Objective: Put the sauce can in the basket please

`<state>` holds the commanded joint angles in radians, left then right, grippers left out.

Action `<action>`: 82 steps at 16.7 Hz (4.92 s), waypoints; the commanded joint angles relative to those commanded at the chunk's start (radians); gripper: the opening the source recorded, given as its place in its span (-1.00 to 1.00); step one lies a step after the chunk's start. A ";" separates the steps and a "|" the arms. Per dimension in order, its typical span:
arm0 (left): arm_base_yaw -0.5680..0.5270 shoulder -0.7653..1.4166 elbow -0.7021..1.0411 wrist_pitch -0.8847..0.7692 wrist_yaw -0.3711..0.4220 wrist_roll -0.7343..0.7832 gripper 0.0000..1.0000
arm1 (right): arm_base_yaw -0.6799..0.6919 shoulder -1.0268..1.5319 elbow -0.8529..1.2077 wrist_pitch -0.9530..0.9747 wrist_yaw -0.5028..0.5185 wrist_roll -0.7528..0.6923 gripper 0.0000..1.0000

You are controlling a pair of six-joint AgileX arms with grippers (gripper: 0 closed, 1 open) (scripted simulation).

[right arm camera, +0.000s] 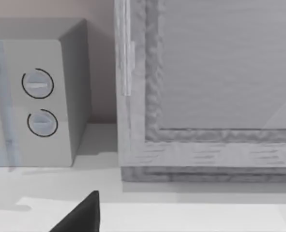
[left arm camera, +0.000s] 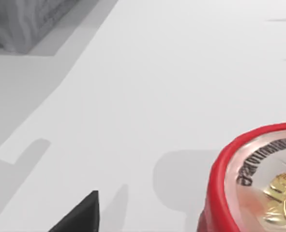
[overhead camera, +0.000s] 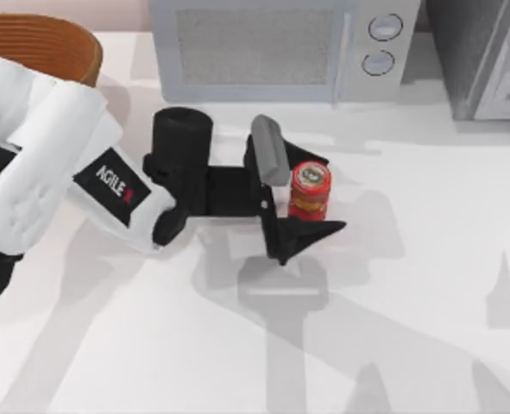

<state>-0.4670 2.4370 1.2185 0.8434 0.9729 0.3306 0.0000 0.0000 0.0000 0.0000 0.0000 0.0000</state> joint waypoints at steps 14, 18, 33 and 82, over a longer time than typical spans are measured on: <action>0.000 0.000 0.000 0.000 0.000 0.000 -0.96 | 0.000 0.000 0.000 0.000 0.000 0.000 1.00; 0.000 0.000 0.000 0.000 0.000 0.000 -1.00 | 0.000 0.000 0.000 0.000 0.000 0.000 1.00; 0.196 -0.284 0.122 -0.445 0.172 0.172 -1.00 | 0.000 0.000 0.000 0.000 0.000 0.000 1.00; 0.780 -0.417 0.285 -0.775 0.127 0.096 1.00 | 0.000 0.000 0.000 0.000 0.000 0.000 1.00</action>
<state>0.3129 2.0196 1.5034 0.0684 1.0995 0.4265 0.0000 0.0000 0.0000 0.0000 0.0000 0.0000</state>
